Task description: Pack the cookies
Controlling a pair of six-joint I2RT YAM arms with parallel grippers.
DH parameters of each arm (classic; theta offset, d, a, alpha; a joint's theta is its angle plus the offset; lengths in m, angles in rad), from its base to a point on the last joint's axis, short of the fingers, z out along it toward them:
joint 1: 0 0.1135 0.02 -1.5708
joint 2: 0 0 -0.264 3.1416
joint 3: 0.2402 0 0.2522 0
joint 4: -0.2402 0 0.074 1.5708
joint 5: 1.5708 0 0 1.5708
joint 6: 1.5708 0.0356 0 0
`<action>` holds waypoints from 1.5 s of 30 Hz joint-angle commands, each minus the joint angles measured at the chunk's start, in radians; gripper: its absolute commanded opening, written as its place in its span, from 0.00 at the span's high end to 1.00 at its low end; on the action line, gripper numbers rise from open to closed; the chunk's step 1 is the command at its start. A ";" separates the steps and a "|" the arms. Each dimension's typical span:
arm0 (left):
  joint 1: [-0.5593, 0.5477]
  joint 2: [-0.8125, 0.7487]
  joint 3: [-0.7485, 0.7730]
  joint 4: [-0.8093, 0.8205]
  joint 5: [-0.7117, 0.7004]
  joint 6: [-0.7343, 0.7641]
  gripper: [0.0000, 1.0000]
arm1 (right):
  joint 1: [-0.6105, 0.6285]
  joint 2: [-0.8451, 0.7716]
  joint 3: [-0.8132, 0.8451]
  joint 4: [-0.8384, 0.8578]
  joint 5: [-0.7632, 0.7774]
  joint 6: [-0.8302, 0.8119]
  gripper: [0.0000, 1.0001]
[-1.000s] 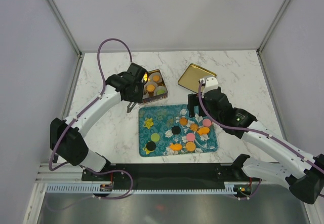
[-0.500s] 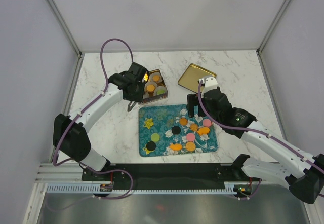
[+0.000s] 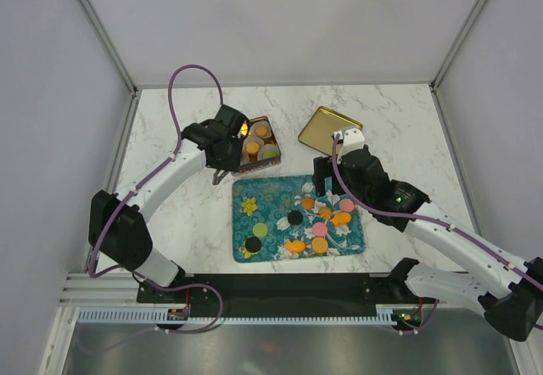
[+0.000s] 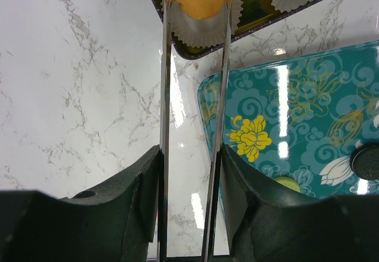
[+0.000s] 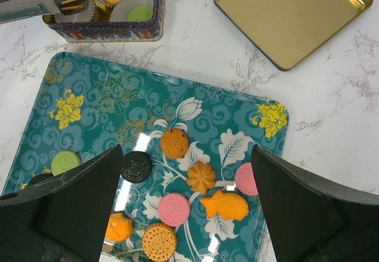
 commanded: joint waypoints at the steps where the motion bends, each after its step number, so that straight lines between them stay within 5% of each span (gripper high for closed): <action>1: 0.005 -0.017 -0.004 0.040 -0.014 0.038 0.50 | -0.004 -0.006 0.037 0.025 -0.010 0.005 0.02; 25: 0.013 -0.144 0.086 0.048 -0.023 -0.010 0.47 | -0.005 0.004 0.060 0.025 0.002 -0.004 0.02; 35: 0.350 -0.043 0.045 0.181 0.012 -0.093 0.47 | -0.088 0.089 0.109 0.076 -0.059 -0.007 0.02; 45: 0.505 0.173 -0.007 0.304 0.000 -0.119 0.47 | -0.194 0.152 0.083 0.145 -0.170 0.030 0.02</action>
